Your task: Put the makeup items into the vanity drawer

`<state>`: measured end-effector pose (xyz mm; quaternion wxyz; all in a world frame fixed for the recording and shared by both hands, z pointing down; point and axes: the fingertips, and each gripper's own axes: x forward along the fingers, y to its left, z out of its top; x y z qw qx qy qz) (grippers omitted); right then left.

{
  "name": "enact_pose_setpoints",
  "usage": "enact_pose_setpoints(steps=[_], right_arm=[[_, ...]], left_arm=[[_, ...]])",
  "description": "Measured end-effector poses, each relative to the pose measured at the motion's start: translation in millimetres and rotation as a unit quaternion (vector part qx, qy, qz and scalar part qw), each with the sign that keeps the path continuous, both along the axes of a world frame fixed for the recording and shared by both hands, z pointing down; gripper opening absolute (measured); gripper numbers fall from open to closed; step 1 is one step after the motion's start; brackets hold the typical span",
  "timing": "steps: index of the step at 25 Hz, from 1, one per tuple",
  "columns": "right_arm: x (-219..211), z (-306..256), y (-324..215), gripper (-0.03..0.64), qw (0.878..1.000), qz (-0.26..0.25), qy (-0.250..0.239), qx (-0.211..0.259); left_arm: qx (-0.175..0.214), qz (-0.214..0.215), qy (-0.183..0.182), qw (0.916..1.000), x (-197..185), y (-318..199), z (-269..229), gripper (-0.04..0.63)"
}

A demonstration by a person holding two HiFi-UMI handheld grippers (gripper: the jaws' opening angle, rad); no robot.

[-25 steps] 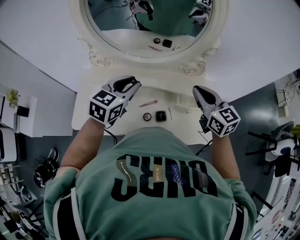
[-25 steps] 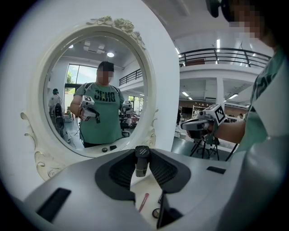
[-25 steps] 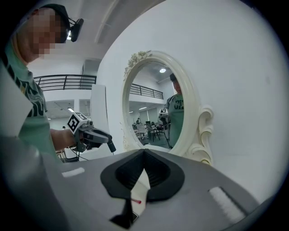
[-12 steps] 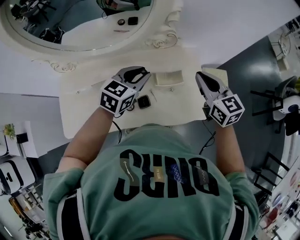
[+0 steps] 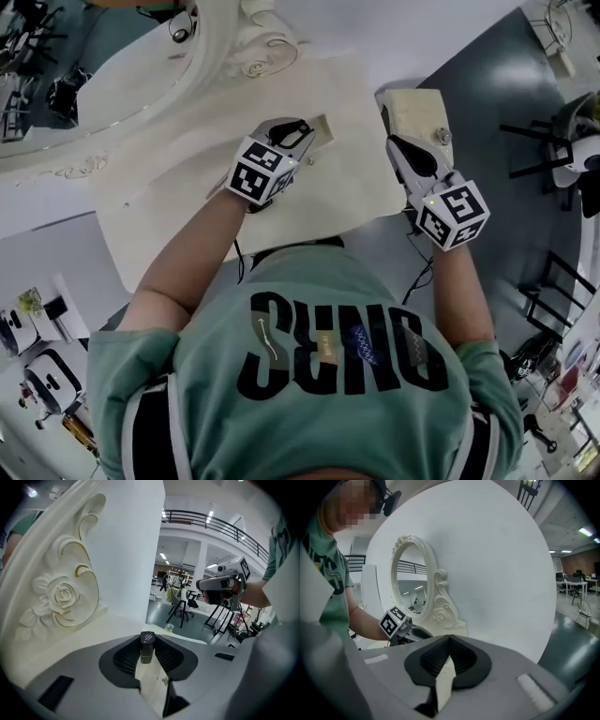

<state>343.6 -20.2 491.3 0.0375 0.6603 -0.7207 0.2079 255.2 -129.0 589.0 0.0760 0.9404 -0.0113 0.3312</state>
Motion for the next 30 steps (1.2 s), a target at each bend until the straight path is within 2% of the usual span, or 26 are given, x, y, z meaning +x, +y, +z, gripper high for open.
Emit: enact_pose_setpoints(steps=[3,15,19,24,30], right_arm=[[6,10,7,0.009,1.0,0.01,-0.007,-0.005],[18,25,20,0.009,0.999,0.028,-0.018,-0.01],[21,26,24,0.009,0.999,0.032,-0.018,-0.01],[22,24,25,0.01,0.999,0.033,-0.018,-0.008],[18,21,25,0.009,0.999,0.031,-0.017,-0.007]], left_arm=[[0.0,0.011,-0.018,0.9998,9,6,18,0.1],[-0.018,0.031,-0.05,0.9981,26,21,58,0.1],[-0.021,0.039,-0.054,0.9975,27,23,63,0.101],[-0.045,0.048,-0.06,0.996,26,24,64,0.107],[-0.041,0.048,-0.065,0.9959,23,22,64,0.109]])
